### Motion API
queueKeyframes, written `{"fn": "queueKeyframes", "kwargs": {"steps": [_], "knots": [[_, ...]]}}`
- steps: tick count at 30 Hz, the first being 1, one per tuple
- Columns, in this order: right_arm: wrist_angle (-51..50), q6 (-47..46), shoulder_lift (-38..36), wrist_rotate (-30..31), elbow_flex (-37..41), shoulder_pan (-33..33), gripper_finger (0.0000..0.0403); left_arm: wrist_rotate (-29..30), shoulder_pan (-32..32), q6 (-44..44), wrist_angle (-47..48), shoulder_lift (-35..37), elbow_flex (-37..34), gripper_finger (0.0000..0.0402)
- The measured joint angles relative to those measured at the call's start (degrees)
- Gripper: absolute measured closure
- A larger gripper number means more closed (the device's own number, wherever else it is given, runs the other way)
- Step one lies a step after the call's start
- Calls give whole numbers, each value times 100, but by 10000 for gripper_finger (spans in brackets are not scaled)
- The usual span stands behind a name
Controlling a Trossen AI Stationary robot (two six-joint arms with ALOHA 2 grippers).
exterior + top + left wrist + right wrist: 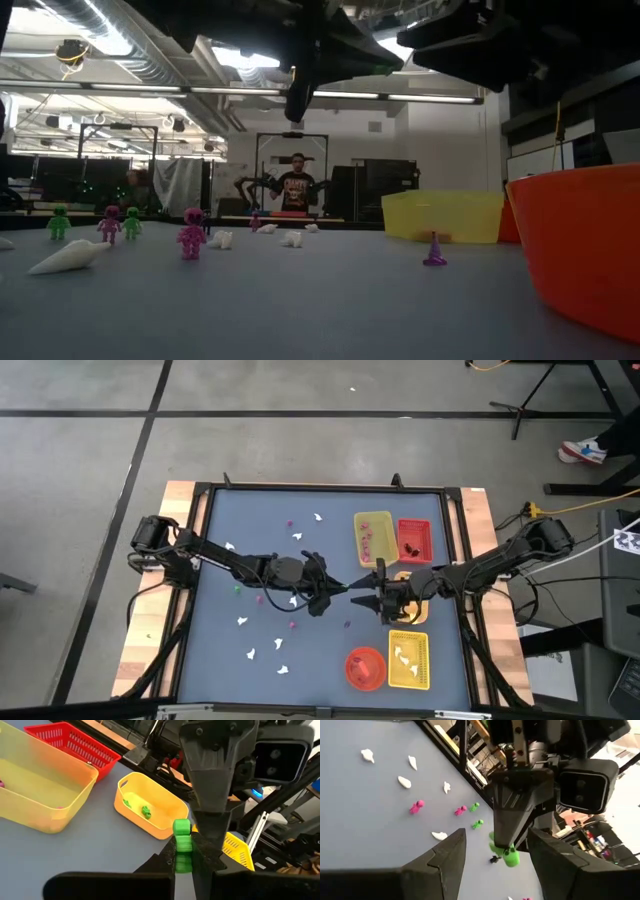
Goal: Sort Halloween decoration
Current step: Put the green skeleton toy into the middle yellow bin
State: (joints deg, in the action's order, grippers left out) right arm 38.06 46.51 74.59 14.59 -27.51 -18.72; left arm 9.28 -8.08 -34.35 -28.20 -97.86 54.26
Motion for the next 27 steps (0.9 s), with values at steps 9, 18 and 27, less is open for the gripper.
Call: {"fn": "queueKeyframes", "kwargs": {"steps": [9,18,27], "knots": [[15,52,35,141,0,149,200,-151,0,2,2,0,0,385],[-28,43,35,-280,0,264,258,-151,0,2,-6,0,0,385],[-30,37,35,-323,0,264,279,-151,0,2,-97,0,0,385]]}}
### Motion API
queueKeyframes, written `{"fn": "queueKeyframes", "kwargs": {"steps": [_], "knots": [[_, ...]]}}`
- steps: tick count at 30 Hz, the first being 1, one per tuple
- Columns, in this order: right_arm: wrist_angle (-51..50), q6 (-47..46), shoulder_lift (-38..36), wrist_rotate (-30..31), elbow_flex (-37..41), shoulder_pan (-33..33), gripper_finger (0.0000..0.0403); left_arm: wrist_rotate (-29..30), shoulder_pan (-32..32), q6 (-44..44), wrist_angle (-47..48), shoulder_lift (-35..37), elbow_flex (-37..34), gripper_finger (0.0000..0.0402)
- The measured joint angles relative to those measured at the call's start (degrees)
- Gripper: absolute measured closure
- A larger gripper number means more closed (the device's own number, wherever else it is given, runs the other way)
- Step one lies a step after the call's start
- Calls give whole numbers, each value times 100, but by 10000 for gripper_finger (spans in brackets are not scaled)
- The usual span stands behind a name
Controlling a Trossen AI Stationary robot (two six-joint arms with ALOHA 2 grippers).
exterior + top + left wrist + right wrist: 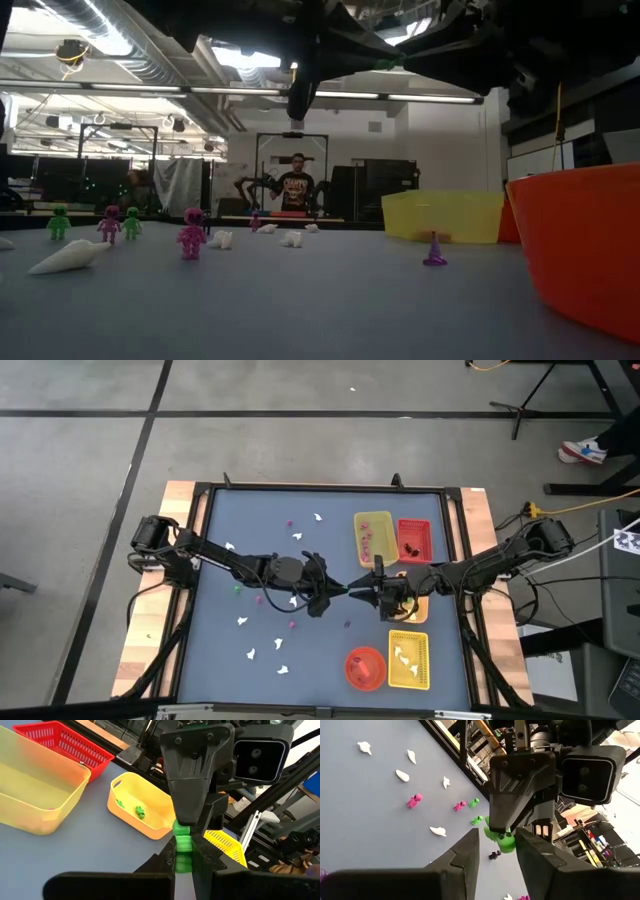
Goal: Sort Halloween decoration
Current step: Put the green skeleton toy into the middle yellow bin
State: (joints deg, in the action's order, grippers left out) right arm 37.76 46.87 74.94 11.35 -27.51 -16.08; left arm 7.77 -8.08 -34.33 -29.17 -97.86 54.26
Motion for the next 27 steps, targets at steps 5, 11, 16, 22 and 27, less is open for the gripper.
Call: {"fn": "queueKeyframes", "kwargs": {"steps": [5,11,16,22,27], "knots": [[-2,0,-2,-2,0,0,279,0,0,0,-2,0,0,385],[-4,-2,-2,-2,0,0,279,2,0,0,-4,0,0,385],[-6,-2,-2,-4,-2,0,279,2,0,0,-4,0,0,385],[-28,5,-2,-22,-135,0,279,2,2,0,-19,0,0,385],[-67,17,-2,10,-173,0,279,2,2,0,-17,2,0,385]]}}
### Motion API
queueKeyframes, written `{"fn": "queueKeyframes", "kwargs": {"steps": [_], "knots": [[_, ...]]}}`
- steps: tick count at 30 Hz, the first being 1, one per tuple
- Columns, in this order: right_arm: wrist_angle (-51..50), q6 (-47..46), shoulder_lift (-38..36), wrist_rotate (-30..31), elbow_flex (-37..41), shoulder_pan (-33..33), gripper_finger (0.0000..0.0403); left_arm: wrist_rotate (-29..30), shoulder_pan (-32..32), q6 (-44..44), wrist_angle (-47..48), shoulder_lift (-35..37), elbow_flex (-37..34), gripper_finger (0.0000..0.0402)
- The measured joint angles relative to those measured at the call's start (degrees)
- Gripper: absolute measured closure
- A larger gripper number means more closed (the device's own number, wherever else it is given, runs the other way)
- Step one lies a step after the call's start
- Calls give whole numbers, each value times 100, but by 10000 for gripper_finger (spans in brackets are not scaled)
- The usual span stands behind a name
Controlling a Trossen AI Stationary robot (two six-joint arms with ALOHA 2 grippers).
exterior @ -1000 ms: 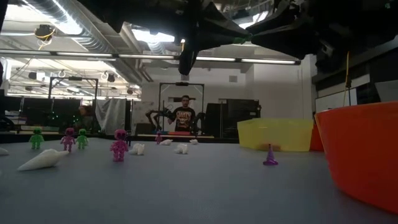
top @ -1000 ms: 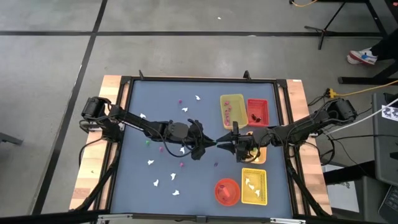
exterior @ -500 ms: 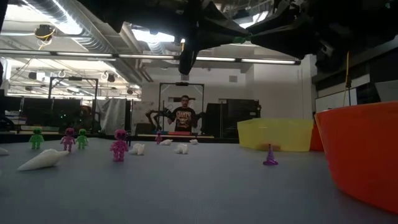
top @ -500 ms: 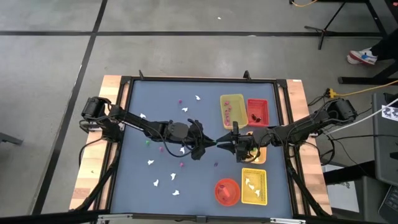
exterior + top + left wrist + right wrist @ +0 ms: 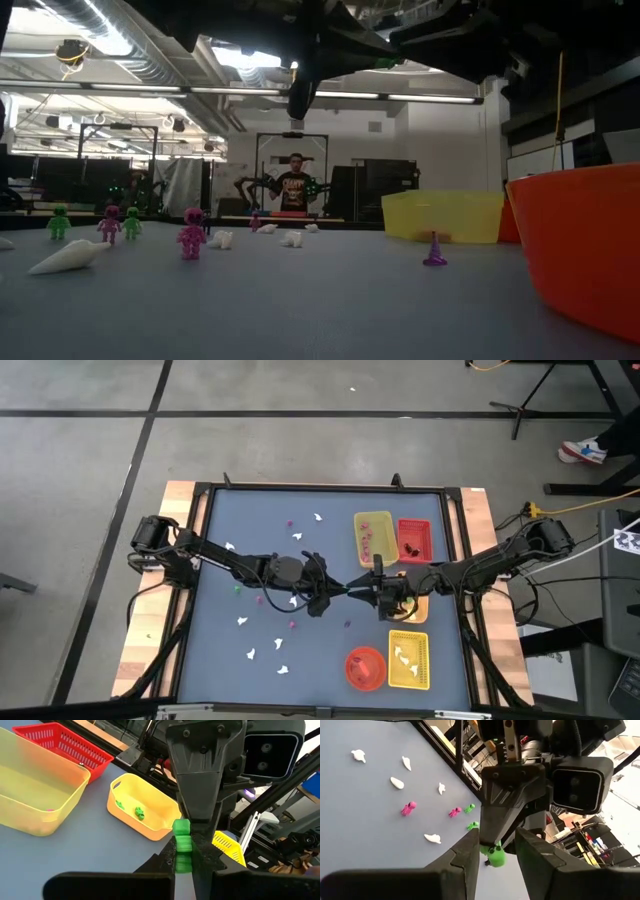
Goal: Sort Halloween decoration
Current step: Put the green skeleton toy into the middle yellow bin
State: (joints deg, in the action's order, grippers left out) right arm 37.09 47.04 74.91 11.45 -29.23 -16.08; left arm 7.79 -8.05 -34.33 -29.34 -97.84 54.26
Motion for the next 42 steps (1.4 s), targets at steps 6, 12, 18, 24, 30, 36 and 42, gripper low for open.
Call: {"fn": "queueKeyframes", "kwargs": {"steps": [6,12,18,24,30,36,42], "knots": [[-324,18,0,95,0,0,279,0,0,0,21,0,0,385],[-344,18,-2,98,0,0,301,0,-2,2,28,0,0,385],[-328,18,-3,98,0,0,362,-2,-2,2,35,0,-4,385],[-330,18,-4,99,0,-1,384,-13,-4,2,37,0,-9,385],[-329,18,-4,99,0,0,367,-9,-4,46,27,0,-7,380],[-363,18,-2,95,0,0,375,17,0,48,-30,2,-7,322],[-542,-43,-2,288,0,-2,378,13,0,50,-4,2,-7,266]]}}
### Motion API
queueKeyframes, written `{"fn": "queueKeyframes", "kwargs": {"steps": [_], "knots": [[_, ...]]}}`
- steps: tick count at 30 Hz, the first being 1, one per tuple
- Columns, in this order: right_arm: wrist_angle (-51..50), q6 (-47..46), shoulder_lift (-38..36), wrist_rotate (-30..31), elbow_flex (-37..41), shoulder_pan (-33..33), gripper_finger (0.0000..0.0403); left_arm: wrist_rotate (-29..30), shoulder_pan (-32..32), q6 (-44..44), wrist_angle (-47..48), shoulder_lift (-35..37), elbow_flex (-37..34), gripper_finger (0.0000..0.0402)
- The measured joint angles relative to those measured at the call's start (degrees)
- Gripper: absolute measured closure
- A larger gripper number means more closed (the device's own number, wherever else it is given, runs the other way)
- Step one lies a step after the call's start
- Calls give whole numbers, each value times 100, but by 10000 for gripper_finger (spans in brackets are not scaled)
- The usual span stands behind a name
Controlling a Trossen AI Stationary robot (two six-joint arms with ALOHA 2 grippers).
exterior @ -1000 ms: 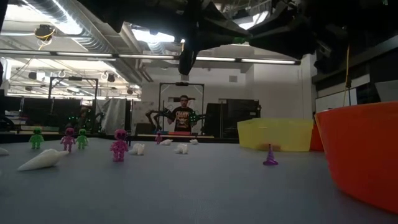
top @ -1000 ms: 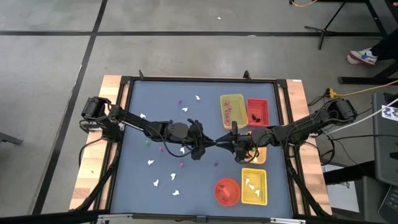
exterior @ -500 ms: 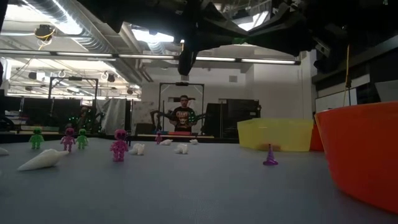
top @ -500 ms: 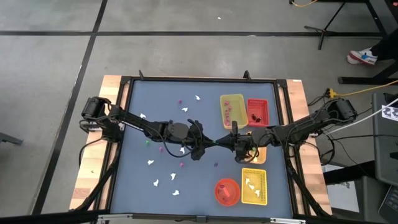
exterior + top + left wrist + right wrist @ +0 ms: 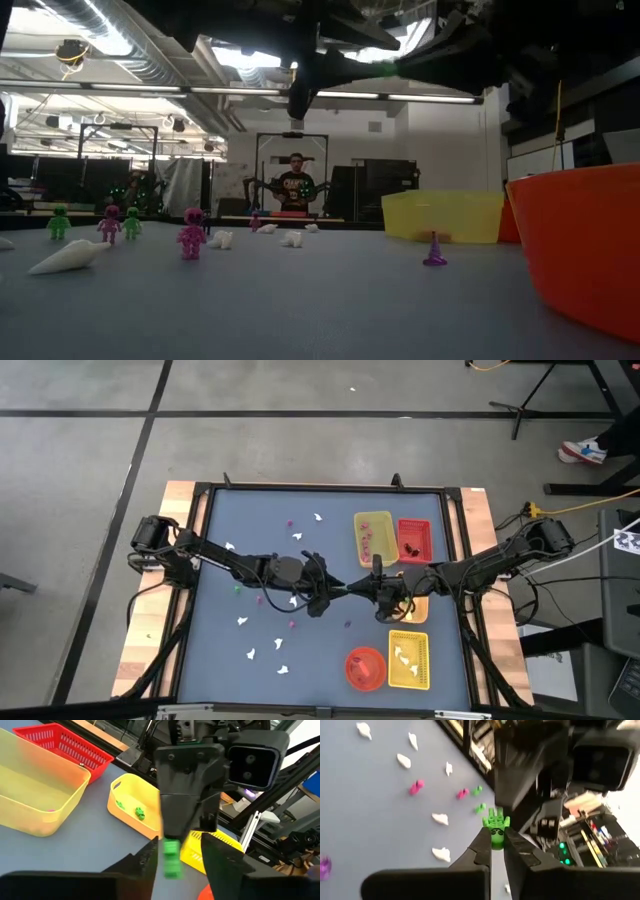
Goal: Sort Halloween decoration
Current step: Put the green skeleton toy into the middle yellow bin
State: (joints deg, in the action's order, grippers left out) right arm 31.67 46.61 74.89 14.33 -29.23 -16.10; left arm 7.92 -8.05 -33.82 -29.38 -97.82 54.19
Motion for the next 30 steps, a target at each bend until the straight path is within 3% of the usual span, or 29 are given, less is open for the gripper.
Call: {"fn": "queueKeyframes", "kwargs": {"steps": [9,18,30], "knots": [[-1246,-739,-48,532,0,-83,373,40,2,2,105,0,0,251],[-2713,-1451,-593,1722,2,-854,373,49,4,292,184,0,7,252],[-5230,-4264,-1696,1837,0,-1871,372,52,2,297,196,0,7,252]]}}
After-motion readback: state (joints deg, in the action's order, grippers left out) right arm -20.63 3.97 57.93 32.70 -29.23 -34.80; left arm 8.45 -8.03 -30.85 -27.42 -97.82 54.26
